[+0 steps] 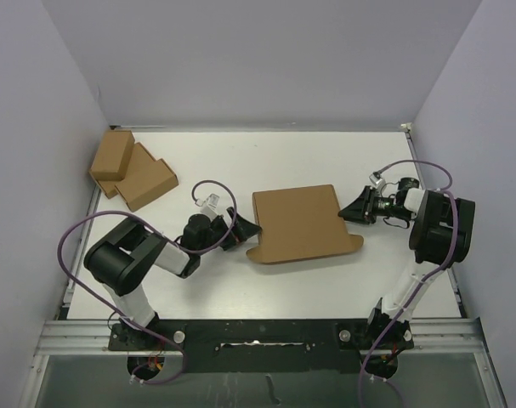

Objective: Fold the paper box

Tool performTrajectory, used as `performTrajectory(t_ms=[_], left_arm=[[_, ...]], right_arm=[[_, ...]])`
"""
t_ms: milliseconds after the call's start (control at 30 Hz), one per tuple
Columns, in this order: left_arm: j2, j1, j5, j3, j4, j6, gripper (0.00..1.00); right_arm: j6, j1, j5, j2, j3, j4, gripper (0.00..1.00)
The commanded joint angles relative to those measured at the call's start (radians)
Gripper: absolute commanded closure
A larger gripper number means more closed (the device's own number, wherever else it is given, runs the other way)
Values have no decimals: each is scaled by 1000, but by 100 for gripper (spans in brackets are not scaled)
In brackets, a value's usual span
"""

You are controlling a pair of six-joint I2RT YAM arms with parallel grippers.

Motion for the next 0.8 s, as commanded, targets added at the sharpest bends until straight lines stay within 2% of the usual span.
performTrajectory(t_ms=[0,333,567,667,767], left_arm=[[55,-2,-2,11,120,-21,2],[95,-32,-15,20,249,-78,2],[153,-65,-19,65,281,-107,2],[193,-85,-37,78,327,-130,11],[223,-96,-58,78,394,-161,31]], right_arm=[[-13,-33,51,60,21,-13,80],[-13,-43,63,85,21,-18,83],[-11,-42,67,92,21,-16,84],[-14,-41,66,94,21,-18,84],[-17,-42,67,93,21,-20,84]])
